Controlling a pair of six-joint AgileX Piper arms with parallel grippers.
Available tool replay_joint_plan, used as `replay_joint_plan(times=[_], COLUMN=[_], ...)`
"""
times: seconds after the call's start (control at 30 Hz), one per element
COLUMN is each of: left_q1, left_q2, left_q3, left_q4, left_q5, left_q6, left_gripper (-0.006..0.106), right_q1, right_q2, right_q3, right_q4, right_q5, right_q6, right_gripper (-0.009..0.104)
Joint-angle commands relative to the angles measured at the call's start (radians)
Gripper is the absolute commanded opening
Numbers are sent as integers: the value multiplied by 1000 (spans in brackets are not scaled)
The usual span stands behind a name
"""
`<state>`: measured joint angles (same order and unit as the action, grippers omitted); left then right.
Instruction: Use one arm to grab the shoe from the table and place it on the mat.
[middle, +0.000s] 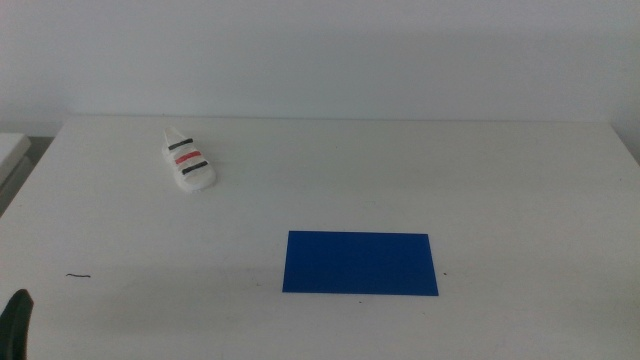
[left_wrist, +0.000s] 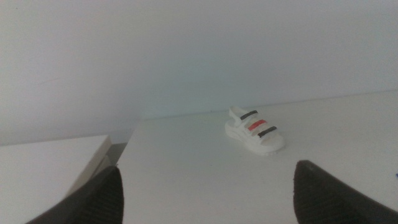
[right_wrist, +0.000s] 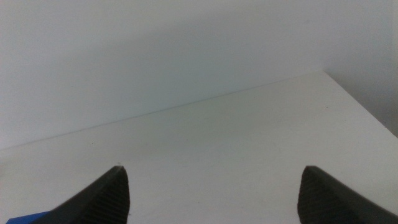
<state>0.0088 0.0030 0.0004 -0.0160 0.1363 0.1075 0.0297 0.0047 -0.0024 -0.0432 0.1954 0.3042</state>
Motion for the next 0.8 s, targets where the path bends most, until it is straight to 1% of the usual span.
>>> replay_joint_plan(times=[0.0,0.07,0.1,0.17,0.2,0.27,0.37,0.5,0.53,0.57,0.67,0.77], left_q1=[-1,-1,1,13,22,38,67,81,81,81,81,77], left_q2=[-3,-3,-3,74,137,262,466,762,822,897,1095,1274], left_q3=[0,-26,-70,-173,-234,-343,-528,-772,-824,-888,-1072,-1237], left_q4=[-52,-146,-162,-143,-107,-79,-99,-97,-77,-79,-91,-114], left_q5=[-9,36,66,122,150,200,346,535,566,603,740,856], left_q6=[0,-4,-10,-11,-11,-34,-168,-367,-387,-409,-501,-524], left_gripper=[94,94,94,94,94,94,94,94,94,94,94,94], right_q1=[0,0,0,0,0,0,0,0,0,0,0,0], right_q2=[-5,-5,-5,-5,-5,-5,-5,-5,-5,-5,-5,-5], right_q3=[2,2,2,2,2,2,2,2,2,2,2,2], right_q4=[-6,-6,-6,-6,-6,-6,-6,-6,-6,-6,-6,-6], right_q5=[-10,-10,-10,-10,-10,-10,-10,-10,-10,-10,-10,-10], right_q6=[-4,-4,-4,-4,-4,-4,-4,-4,-4,-4,-4,-4], right_gripper=[79,79,79,79,79,79,79,79,79,79,79,79])
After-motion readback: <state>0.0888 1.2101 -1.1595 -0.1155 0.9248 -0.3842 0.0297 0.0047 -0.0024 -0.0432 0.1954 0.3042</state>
